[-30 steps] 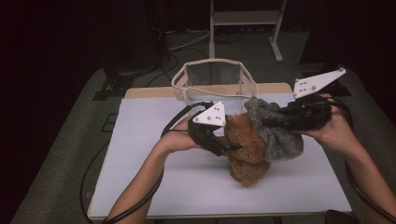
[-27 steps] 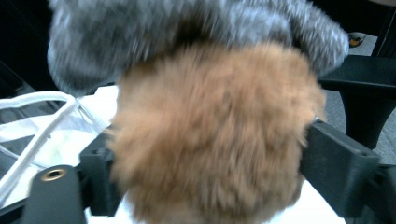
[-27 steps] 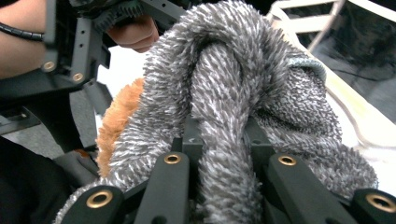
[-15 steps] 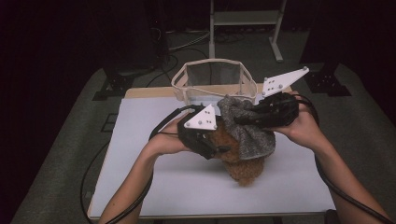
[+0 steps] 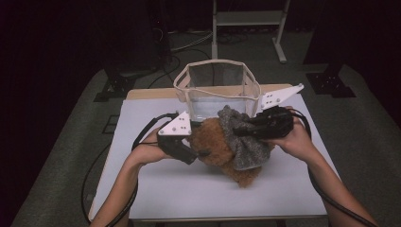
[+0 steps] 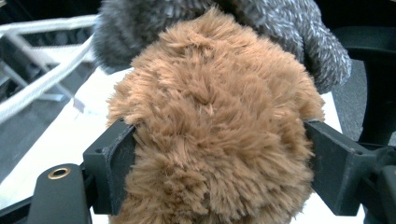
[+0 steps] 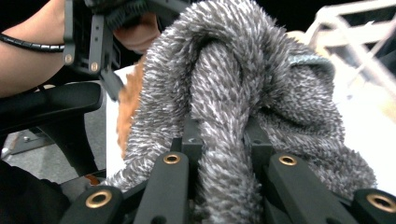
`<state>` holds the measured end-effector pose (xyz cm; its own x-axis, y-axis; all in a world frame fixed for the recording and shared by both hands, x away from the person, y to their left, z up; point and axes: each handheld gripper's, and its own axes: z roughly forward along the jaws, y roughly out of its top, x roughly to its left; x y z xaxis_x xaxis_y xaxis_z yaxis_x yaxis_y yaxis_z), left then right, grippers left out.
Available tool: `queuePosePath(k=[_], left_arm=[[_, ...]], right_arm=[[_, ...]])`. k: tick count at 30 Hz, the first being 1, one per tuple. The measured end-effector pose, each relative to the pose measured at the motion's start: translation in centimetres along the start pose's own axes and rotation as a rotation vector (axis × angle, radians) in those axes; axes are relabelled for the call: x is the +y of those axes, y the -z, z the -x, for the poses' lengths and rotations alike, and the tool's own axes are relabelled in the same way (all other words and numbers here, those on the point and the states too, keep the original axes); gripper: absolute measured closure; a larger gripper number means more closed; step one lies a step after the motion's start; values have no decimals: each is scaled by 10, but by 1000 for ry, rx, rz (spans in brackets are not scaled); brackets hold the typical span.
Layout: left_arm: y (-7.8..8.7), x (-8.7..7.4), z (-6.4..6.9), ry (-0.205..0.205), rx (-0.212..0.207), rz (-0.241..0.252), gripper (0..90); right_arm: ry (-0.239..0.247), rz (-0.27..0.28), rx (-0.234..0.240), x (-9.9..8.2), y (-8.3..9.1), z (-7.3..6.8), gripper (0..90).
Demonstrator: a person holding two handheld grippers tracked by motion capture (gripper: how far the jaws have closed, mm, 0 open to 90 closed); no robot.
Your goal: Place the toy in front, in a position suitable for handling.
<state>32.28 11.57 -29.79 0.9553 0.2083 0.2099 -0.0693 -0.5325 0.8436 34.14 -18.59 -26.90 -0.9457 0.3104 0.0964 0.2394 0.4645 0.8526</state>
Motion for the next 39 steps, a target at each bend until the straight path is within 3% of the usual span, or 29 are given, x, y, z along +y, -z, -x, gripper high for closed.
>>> queuePosePath(k=[7, 10, 13, 17, 20, 21, 24, 26, 30, 33, 39], left_arm=[[21, -49, 1, 87, 30, -14, 192], [29, -67, 3, 124, 34, -8, 183], [39, -79, 7, 124, 47, -2, 172], [50, -81, 9, 140, 49, 69, 164], [39, -84, 12, 117, 41, -7, 173], [36, -85, 12, 111, 33, -25, 214], [30, -92, 14, 120, 13, -34, 231], [29, -95, 14, 120, 27, -52, 240], [32, -103, 9, 132, 69, -94, 244], [34, -107, 3, 156, 91, -87, 243], [35, -103, -3, 144, 132, -120, 243]], right_arm=[[-11, -66, 34, -28, -49, -1, 746], [-4, -80, 34, -30, -60, -2, 746], [7, -101, 44, -29, -73, -3, 747], [32, -141, 71, -28, -94, -6, 747], [54, -155, 94, -27, -109, -13, 747], [57, -157, 97, -27, -113, -15, 747], [61, -154, 98, -29, -111, -15, 747], [54, -146, 100, -31, -106, -14, 747], [39, -150, 56, -39, -90, -8, 745], [-36, -132, 44, -56, -79, 4, 745], [-96, -91, 21, -70, -64, 15, 742]])
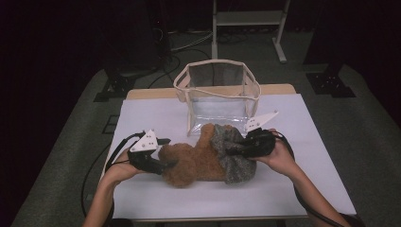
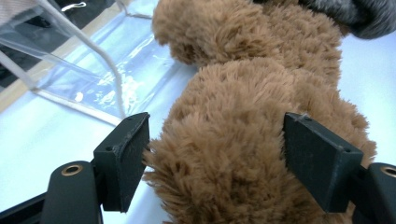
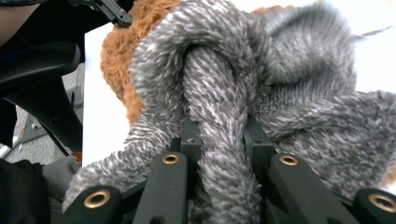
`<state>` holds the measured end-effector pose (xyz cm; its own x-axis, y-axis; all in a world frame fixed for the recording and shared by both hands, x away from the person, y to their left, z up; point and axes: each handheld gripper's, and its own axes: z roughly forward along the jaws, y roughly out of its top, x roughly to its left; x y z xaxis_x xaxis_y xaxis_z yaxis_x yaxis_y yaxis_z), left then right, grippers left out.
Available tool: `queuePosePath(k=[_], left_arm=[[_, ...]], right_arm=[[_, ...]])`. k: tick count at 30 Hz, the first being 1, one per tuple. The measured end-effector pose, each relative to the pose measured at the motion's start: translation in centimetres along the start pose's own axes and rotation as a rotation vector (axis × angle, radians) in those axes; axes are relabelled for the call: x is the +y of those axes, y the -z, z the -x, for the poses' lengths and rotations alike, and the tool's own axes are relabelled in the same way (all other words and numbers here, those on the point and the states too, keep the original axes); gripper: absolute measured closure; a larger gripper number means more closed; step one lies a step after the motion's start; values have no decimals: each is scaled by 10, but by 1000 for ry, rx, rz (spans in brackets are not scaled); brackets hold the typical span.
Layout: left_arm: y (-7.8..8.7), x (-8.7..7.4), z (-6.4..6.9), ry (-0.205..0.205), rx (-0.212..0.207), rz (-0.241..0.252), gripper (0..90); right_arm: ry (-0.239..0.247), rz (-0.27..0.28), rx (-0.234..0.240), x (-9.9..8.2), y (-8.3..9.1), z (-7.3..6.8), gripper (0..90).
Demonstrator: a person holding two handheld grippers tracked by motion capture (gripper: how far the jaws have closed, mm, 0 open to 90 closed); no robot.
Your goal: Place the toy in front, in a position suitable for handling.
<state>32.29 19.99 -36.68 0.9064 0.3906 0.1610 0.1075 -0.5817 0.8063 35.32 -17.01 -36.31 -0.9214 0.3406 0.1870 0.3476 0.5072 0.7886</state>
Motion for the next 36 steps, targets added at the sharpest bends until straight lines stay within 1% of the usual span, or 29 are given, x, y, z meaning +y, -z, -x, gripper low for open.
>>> queuePosePath(k=[2, 5, 7, 8, 9, 10, 11, 13, 14, 15, 17, 19, 21, 22, 23, 24, 26, 27, 28, 29, 31, 32, 33, 34, 36], left_arm=[[3, 3, 1, -9, -9, 20, 243], [8, 8, 9, -60, -52, 83, 242], [9, 11, 16, -106, -85, 92, 240], [9, 11, 20, -130, -96, 91, 237], [8, 11, 23, -142, -114, 85, 236], [6, 10, 25, -161, -122, 73, 236], [4, 9, 26, -174, -112, 53, 236], [0, 5, 25, -177, -88, 16, 236], [-2, 3, 23, -186, -62, -11, 236], [-3, 1, 20, -179, -35, -40, 237], [-4, -3, 14, -157, -12, -55, 236], [-4, -7, 6, -106, 23, -57, 227], [-1, -11, 2, -67, 59, -47, 223], [2, -12, 1, -47, 55, -29, 223], [4, -13, 1, -33, 42, -4, 218], [6, -14, 3, -31, 24, 15, 207], [7, -15, 9, -51, -26, 31, 179], [5, -15, 12, -70, -40, 22, 166], [3, -15, 14, -85, -41, 6, 147], [0, -16, 15, -92, -36, -1, 127], [-5, -18, 15, -103, -4, -24, 128], [-6, -18, 13, -104, 12, -38, 152], [-8, -18, 11, -95, 32, -42, 152], [-10, -18, 6, -68, 50, -39, 192], [-12, -19, 1, -51, 56, -34, 208]], right_arm=[[-10, 2, 1, -3, 2, 3, 743], [-7, -9, -9, -5, 1, 3, 743], [-9, -7, -21, -4, 0, 6, 743], [-13, -7, -22, -4, -1, 7, 743], [-15, -9, -24, -3, 0, 7, 743], [-14, -11, -23, -3, 0, 8, 743], [-14, -14, -21, -3, 0, 8, 743], [-11, -18, -25, -3, 1, 7, 742], [-9, -19, -33, -3, 2, 8, 742], [-15, -17, -43, -3, 4, 9, 742], [-29, -13, -55, -4, 7, 14, 741], [-44, -14, -64, -7, 9, 18, 741], [-53, -14, -65, -9, 9, 20, 740], [-54, -14, -64, -10, 9, 21, 740], [-53, -15, -65, -10, 8, 21, 740], [-55, -19, -67, -10, 7, 22, 739], [-53, -24, -73, -11, 6, 23, 740], [-58, -25, -73, -11, 5, 24, 739], [-57, -27, -76, -11, 5, 25, 739], [-57, -28, -82, -11, 4, 25, 739], [-64, -35, -83, -13, 2, 26, 740], [-69, -35, -71, -14, 0, 24, 741], [-69, -35, -71, -14, 0, 24, 741], [-67, -38, -60, -13, -1, 23, 742], [-55, -42, -46, -11, -3, 18, 744]])
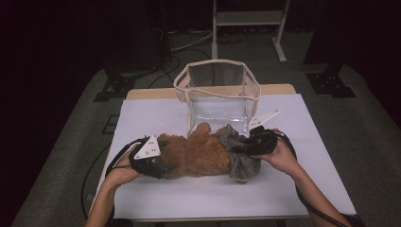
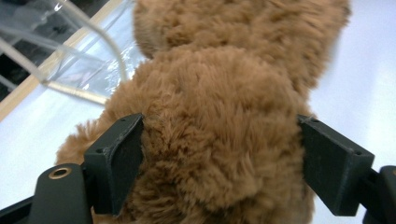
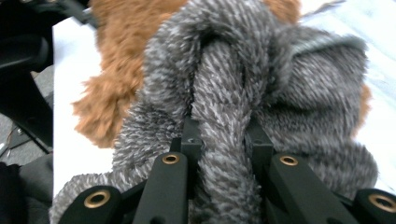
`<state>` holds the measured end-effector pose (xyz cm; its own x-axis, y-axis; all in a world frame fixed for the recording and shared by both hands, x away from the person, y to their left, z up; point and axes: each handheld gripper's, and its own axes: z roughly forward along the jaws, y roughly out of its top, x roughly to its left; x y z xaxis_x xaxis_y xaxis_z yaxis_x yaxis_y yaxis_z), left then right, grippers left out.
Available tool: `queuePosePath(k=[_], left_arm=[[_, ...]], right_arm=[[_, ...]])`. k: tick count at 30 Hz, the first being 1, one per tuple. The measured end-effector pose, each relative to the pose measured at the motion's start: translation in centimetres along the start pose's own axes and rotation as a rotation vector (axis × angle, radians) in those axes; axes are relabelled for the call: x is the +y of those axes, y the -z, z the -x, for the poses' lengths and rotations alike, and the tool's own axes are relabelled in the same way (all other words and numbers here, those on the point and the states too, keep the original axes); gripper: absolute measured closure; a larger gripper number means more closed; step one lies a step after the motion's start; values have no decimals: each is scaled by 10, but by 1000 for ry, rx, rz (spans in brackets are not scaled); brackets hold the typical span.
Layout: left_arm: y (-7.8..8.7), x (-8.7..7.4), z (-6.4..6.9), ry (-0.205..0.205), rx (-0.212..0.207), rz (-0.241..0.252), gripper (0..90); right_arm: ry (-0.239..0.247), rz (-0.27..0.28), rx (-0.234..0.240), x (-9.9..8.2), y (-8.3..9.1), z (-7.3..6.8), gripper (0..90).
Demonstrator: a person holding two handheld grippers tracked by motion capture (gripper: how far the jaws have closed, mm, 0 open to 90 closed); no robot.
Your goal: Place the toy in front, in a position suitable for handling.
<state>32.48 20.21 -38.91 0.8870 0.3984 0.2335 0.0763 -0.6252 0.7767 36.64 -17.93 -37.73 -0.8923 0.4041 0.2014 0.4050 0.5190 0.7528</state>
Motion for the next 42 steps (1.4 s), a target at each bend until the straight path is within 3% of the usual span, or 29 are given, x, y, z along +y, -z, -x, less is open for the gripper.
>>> queuePosePath(k=[7, 11, 15, 20, 26, 30, 34, 37, 38, 42], left_arm=[[-10, 1, -20, 44, 13, -26, 215], [-13, 9, -26, 47, -9, -29, 202], [-7, 27, -13, -26, -26, 9, 200], [-15, 53, 13, -142, -64, 11, 151], [-36, 70, 33, -206, -133, 24, 118], [-55, 76, 35, -204, -126, 6, 87], [-71, 80, 39, -243, -88, -32, 38], [-77, 83, 46, -309, -53, -64, 123], [-76, 85, 46, -308, -42, -68, 263], [-68, 91, 42, -273, -67, -22, 357]], right_arm=[[35, 28, 69, 12, -1, -20, 747], [76, 21, 32, 19, -1, -27, 746], [10, 44, 11, 10, 7, -9, 743], [-16, 63, 4, 1, 14, -2, 740], [-30, 83, 13, -9, 25, 0, 738], [-32, 80, 29, -15, 25, -2, 738], [-34, 52, 51, -16, 9, -3, 738], [-23, 43, 77, -12, -4, -5, 740], [-25, 50, 80, -10, -7, -6, 745], [-41, 86, 108, -8, 0, -4, 749]])
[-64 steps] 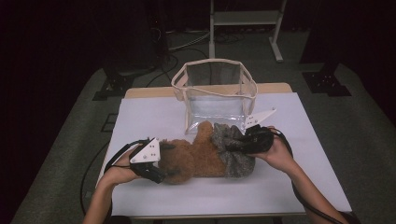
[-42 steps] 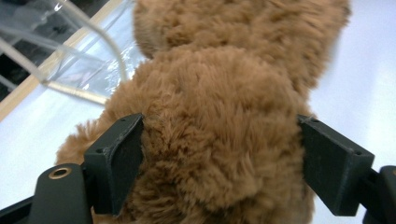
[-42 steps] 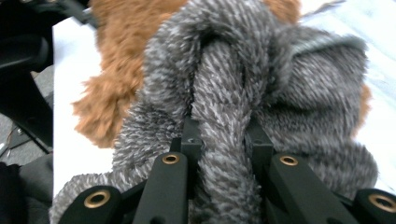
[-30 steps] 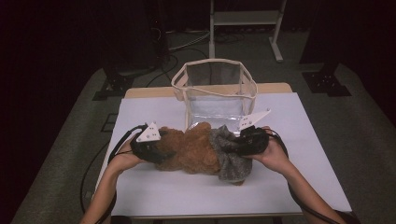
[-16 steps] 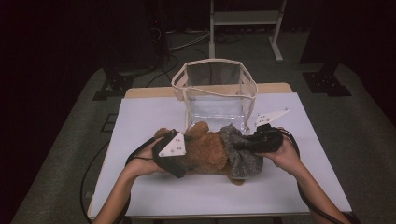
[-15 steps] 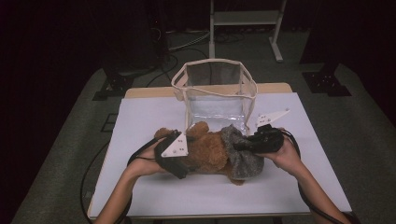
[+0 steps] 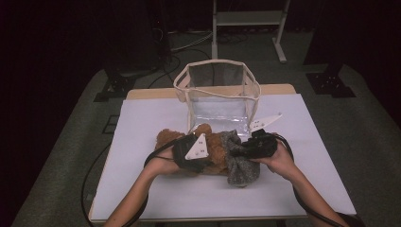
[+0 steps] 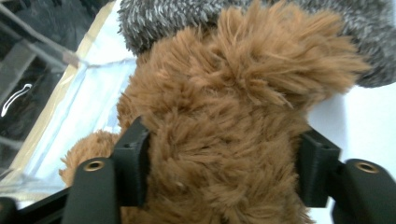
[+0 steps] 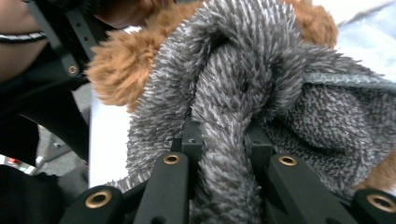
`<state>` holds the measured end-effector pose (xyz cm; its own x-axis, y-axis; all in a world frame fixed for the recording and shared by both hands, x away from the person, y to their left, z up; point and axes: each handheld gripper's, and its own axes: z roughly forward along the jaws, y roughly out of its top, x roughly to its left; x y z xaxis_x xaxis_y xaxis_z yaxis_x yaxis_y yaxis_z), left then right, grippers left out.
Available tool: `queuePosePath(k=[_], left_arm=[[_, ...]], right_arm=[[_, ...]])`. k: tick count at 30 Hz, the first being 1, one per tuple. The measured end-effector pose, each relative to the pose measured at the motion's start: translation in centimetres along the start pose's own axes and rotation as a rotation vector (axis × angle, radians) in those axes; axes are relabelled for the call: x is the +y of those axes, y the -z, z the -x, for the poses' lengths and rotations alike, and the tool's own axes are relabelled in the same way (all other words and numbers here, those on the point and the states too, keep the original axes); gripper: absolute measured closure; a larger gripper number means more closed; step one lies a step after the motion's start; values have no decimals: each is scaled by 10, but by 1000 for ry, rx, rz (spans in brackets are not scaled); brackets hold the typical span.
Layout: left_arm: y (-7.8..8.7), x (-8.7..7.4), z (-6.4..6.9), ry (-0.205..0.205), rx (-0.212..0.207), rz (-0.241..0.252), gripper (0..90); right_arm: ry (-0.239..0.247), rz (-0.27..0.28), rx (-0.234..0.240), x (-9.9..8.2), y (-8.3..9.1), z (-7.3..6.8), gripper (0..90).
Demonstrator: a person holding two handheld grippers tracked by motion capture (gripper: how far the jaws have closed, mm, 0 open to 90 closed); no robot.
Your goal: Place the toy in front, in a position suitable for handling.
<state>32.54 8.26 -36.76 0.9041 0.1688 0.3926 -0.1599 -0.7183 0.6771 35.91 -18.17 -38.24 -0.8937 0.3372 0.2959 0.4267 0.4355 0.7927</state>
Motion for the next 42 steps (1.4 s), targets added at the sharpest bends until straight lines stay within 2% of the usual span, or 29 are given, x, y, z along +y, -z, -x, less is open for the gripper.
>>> queuePosePath(k=[3, 4, 7, 9, 10, 11, 12, 13, 15, 18, 22, 23, 24, 25, 26, 28, 30, 32, 33, 36, 38, 39, 40, 41, 42], left_arm=[[4, 8, -2, 13, -28, 24, 387], [6, 11, -3, 20, -39, 35, 392], [8, 19, -5, 40, -81, 80, 397], [6, 24, -5, 48, -109, 98, 398], [3, 26, -5, 46, -108, 98, 397], [-1, 26, -6, 55, -107, 89, 391], [-7, 28, -7, 56, -107, 60, 361], [-10, 28, -7, 55, -99, 44, 311], [-16, 29, -5, 64, -98, 16, 212], [-21, 29, 0, 35, -77, -3, 47], [-32, 33, 3, 10, -56, -46, 20], [-34, 34, 4, -2, -54, -52, 25], [-34, 36, 4, -29, -40, -62, 174], [-32, 37, 4, -35, -26, -57, 174], [-30, 38, 3, -30, -26, -40, 253], [-25, 39, 0, -11, -43, 0, 350], [-19, 42, -4, 14, -69, 33, 368], [-12, 45, -8, 48, -100, 72, 374], [-9, 46, -10, 79, -110, 101, 373], [-7, 46, -13, 104, -121, 119, 373], [-9, 44, -13, 108, -118, 109, 373], [-11, 42, -13, 106, -115, 100, 373], [-13, 41, -12, 112, -117, 94, 379], [-14, 40, -11, 106, -120, 88, 379], [-16, 39, -11, 106, -122, 85, 383]], right_arm=[[13, 10, 4, 7, 9, -5, 752], [29, 16, 1, 12, 17, -10, 753], [37, 26, 2, 16, 26, -15, 753], [50, 27, -6, 18, 36, -20, 753], [55, 27, -17, 18, 40, -21, 753], [55, 27, -32, 17, 42, -22, 753], [53, 22, -49, 15, 42, -20, 752], [32, 18, -60, 9, 40, -13, 753], [-2, 29, -59, 2, 37, -5, 752], [-51, 74, -27, -6, 33, 7, 752], [-46, 73, -31, -4, 31, 7, 752], [-40, 69, -33, -3, 31, 6, 752], [-36, 58, -45, -2, 30, 4, 753], [-36, 58, -45, -2, 30, 4, 753], [-33, 58, -59, -2, 31, 3, 753], [-45, 76, -52, -2, 37, 4, 753], [-38, 86, -45, 2, 44, 1, 753], [-8, 98, -52, 9, 51, -6, 753], [7, 107, -56, 12, 55, -9, 753], [18, 137, -63, 15, 64, -13, 753], [5, 139, -67, 8, 64, -11, 753], [-10, 129, -67, 1, 62, -10, 753], [-39, 110, -73, -13, 56, -5, 753], [-39, 110, -73, -13, 56, -5, 753], [-57, 107, -65, -21, 53, -3, 753]])
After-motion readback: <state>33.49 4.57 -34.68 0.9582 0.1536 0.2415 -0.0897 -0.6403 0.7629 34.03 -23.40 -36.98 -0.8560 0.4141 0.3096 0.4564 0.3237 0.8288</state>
